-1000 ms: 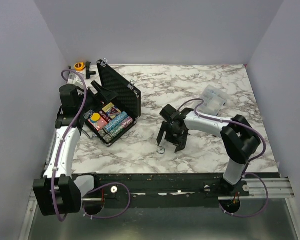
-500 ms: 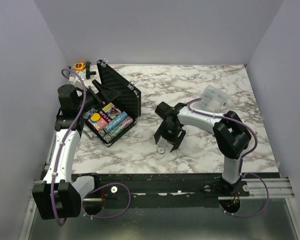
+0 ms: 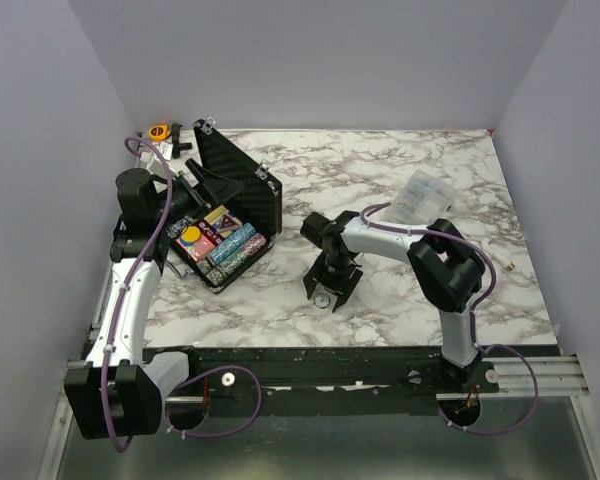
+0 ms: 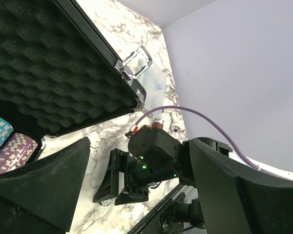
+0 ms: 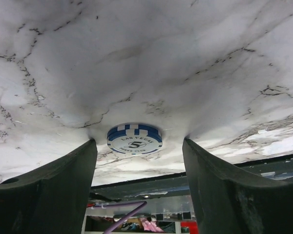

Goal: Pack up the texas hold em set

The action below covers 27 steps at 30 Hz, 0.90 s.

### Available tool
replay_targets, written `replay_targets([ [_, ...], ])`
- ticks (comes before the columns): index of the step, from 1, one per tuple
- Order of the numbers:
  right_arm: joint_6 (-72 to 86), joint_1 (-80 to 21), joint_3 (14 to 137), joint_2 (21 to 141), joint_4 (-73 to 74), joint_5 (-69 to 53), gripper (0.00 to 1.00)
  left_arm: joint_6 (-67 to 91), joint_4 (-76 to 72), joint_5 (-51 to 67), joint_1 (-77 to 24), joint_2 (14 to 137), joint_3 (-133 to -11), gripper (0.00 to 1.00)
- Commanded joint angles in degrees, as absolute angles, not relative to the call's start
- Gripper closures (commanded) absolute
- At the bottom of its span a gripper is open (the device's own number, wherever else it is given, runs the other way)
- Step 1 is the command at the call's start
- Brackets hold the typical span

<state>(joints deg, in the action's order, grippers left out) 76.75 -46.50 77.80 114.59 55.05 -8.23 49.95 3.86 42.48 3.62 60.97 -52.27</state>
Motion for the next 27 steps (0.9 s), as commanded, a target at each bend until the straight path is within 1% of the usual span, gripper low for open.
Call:
replay_targets([
  [1,79.0,-46.7,78.6,116.9,58.3,-8.1,0.3,51.0,1.4,45.1,3.3,60.9,-51.9,0.17],
  [12,80.6,-46.7,77.1,118.8,58.7,-8.7,0.35,51.8,0.6,45.8,3.3,61.2,-51.6,0.17],
  [14,81.0,-46.7,76.5,119.0,58.8,-8.8,0.38,51.9,0.4,45.9,3.3,61.2,-51.5,0.17],
  [17,81.6,-46.7,75.1,118.9,58.1,-9.0,0.46,52.1,0.3,46.0,3.3,61.2,-51.4,0.17],
  [24,82.3,-46.7,73.3,119.4,57.1,-9.1,0.48,52.2,0.3,46.2,3.3,61.1,-51.3,0.17],
  [25,82.3,-46.7,73.2,119.4,57.1,-9.0,0.51,52.2,0.3,46.2,3.3,61.2,-51.3,0.17],
  [27,82.0,-46.7,72.8,119.3,56.8,-9.1,0.51,52.2,0.3,46.3,3.3,61.2,-51.3,0.17],
])
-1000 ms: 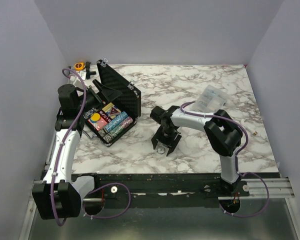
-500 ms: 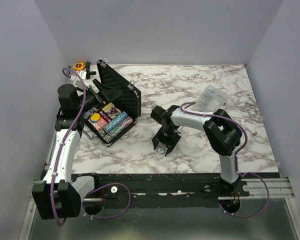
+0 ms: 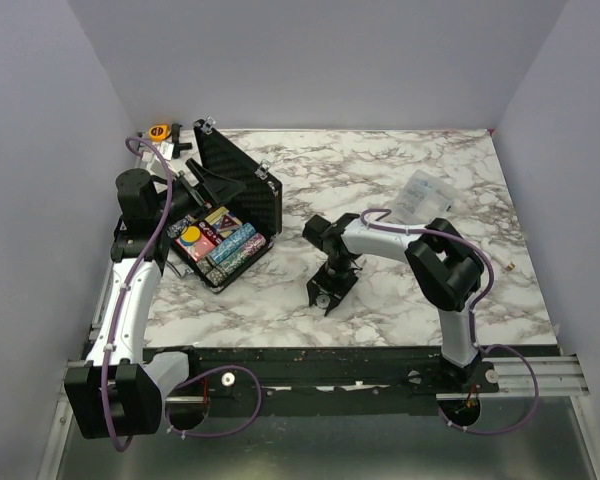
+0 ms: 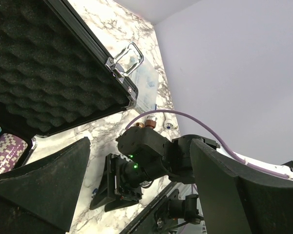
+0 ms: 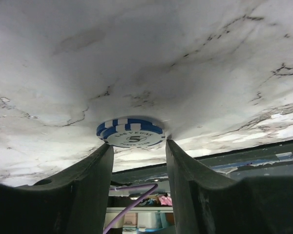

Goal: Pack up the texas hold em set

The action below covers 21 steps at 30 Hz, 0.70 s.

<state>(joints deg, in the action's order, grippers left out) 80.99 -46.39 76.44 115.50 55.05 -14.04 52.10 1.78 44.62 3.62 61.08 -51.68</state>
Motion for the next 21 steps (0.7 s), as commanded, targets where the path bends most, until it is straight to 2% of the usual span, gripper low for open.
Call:
replay_targets([
  [1,81.8,-46.7,72.9,119.2,56.6,-9.1,0.5,52.2,0.3,46.4,3.3,61.3,-51.3,0.17],
  [7,80.4,-46.7,74.5,117.2,56.4,-6.6,0.35,52.3,0.3,46.5,3.3,61.4,-51.2,0.17],
  [12,79.6,-46.7,77.1,115.4,58.5,-2.1,0.27,52.4,0.3,46.7,3.2,61.4,-51.0,0.17],
  [18,78.0,-46.5,76.8,115.7,55.7,-1.1,0.26,52.3,0.3,46.6,2.8,61.4,-51.0,0.17],
  [21,76.2,-46.5,78.1,116.8,54.9,-0.3,0.28,52.1,0.3,46.6,2.6,61.4,-51.0,0.17],
])
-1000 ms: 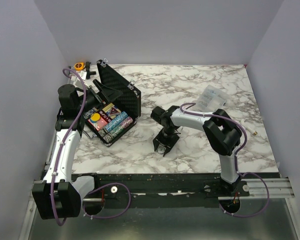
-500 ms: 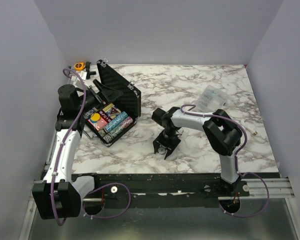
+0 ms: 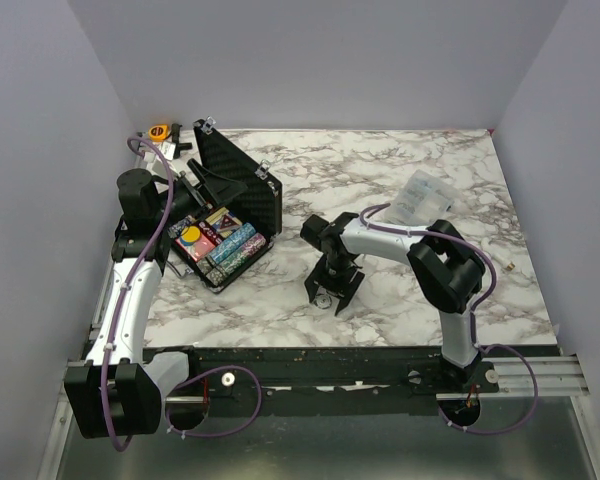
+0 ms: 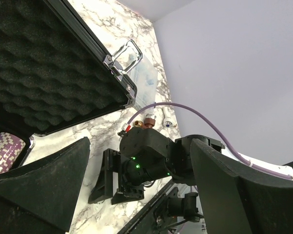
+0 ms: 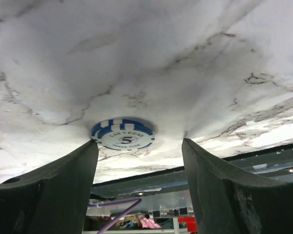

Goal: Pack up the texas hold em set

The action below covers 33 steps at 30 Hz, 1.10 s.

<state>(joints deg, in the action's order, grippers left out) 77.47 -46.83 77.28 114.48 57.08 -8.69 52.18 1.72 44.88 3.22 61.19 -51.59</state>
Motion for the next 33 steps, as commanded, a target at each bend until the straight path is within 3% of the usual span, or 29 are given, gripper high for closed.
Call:
replay_targets([
  [1,75.9,-46.5,78.3,117.0,54.8,-0.3,0.3,52.0,0.3,46.6,2.6,61.5,-51.0,0.17],
  [12,76.0,-46.6,75.3,115.6,52.5,3.6,0.42,51.9,0.3,46.7,2.5,61.7,-51.1,0.17],
  [16,76.7,-46.6,73.0,115.6,50.7,2.1,0.58,52.0,0.3,46.7,2.5,61.9,-51.1,0.17],
  [24,76.7,-46.7,73.1,116.4,51.6,1.9,0.59,52.1,0.3,46.8,2.5,62.1,-51.0,0.16],
  [27,75.7,-46.7,74.6,117.3,52.7,1.4,0.65,52.1,0.3,46.9,2.5,62.2,-51.0,0.16],
  [31,72.8,-46.7,79.5,119.2,56.6,0.4,0.76,51.6,0.3,46.9,2.2,62.6,-51.0,0.16],
  [33,72.5,-46.7,80.1,118.6,57.2,0.4,0.99,51.2,0.3,46.7,2.0,62.7,-51.1,0.16],
])
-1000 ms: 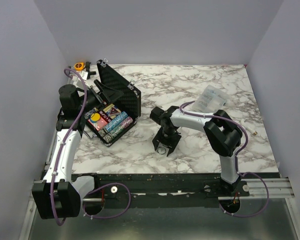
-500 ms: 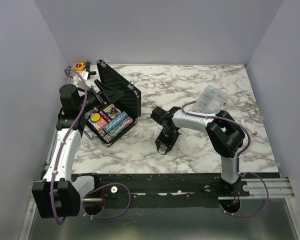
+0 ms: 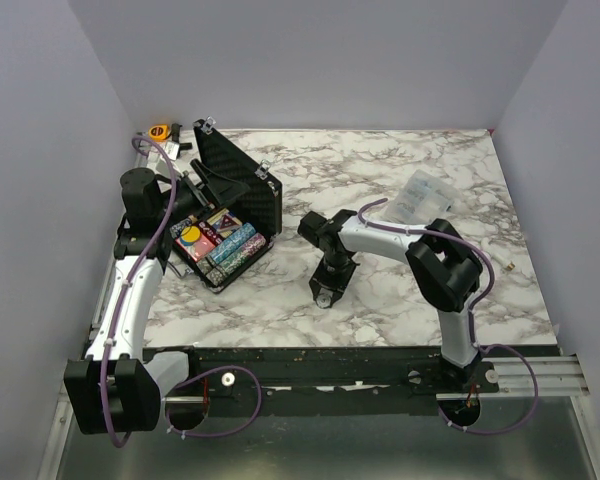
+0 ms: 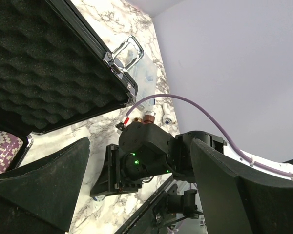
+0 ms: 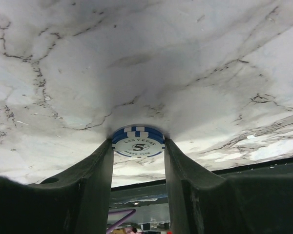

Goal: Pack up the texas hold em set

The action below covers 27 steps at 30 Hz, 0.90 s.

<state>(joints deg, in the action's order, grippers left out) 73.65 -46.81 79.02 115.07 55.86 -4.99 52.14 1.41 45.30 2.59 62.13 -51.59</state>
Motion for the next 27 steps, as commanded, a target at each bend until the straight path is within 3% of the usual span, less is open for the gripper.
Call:
replay_targets([
  [1,72.6,-46.7,80.0,117.8,56.8,0.4,0.99,51.1,0.3,46.5,1.9,62.9,-51.2,0.16],
  [14,74.1,-46.6,78.8,111.3,57.8,-0.3,0.99,48.4,2.4,44.3,-2.3,65.9,-51.4,0.16],
  [27,74.8,-41.2,72.3,100.2,48.0,-5.7,0.99,51.5,-5.5,46.8,-7.5,72.7,-47.2,0.18],
])
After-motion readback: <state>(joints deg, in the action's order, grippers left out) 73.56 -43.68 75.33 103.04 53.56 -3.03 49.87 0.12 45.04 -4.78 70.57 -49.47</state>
